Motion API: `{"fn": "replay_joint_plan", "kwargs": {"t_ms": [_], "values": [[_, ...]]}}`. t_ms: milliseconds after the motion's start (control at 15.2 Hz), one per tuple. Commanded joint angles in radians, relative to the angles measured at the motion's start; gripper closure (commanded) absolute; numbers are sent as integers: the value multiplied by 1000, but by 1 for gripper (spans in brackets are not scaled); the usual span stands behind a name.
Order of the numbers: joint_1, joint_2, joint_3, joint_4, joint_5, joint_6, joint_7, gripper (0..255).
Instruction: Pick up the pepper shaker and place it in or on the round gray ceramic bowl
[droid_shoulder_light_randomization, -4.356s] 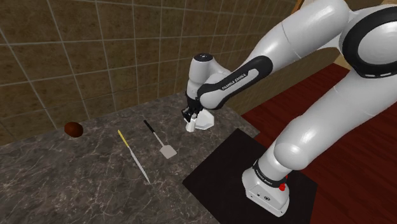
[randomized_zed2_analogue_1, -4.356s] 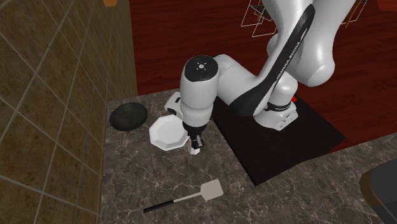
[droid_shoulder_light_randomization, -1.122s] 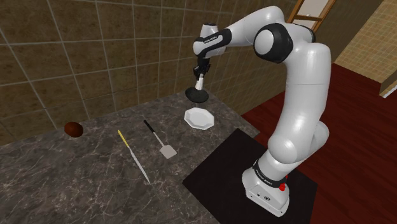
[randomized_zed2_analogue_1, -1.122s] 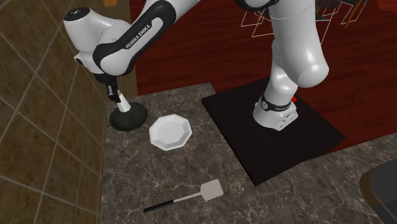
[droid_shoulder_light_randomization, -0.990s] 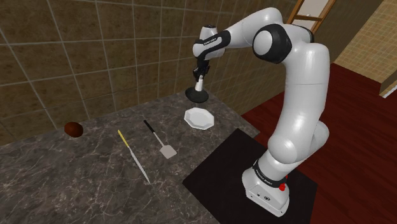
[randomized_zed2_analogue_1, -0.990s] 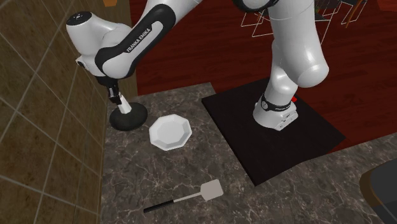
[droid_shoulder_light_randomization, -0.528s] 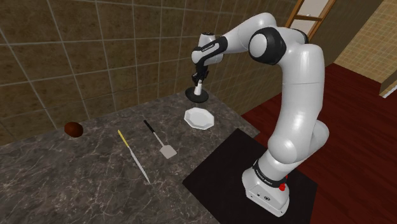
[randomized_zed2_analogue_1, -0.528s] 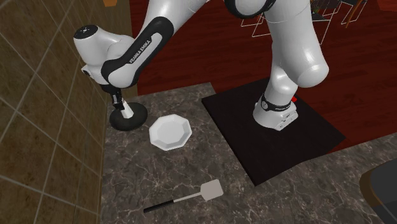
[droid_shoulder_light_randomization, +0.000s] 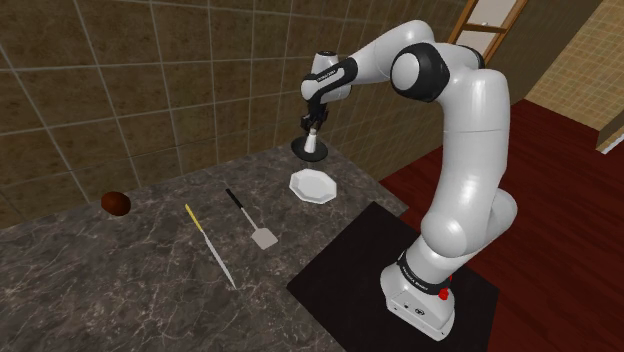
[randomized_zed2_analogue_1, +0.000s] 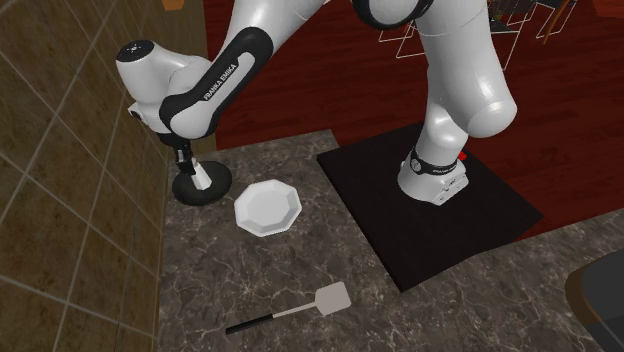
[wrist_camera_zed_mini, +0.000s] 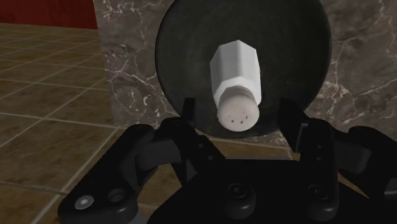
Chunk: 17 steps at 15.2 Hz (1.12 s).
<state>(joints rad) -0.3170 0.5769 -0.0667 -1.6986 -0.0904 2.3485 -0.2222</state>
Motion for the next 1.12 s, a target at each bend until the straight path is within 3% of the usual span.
{"fn": "replay_joint_plan", "kwargs": {"t_ms": [0, 264, 528, 1056], "values": [[0, 0, 0, 0, 0, 0, 0, 0], [0, 0, 0, 0, 0, 0, 0, 0], [8, -81, 1, 6, 0, -88, 0, 0], [8, -81, 1, 6, 0, -88, 0, 0]]}}
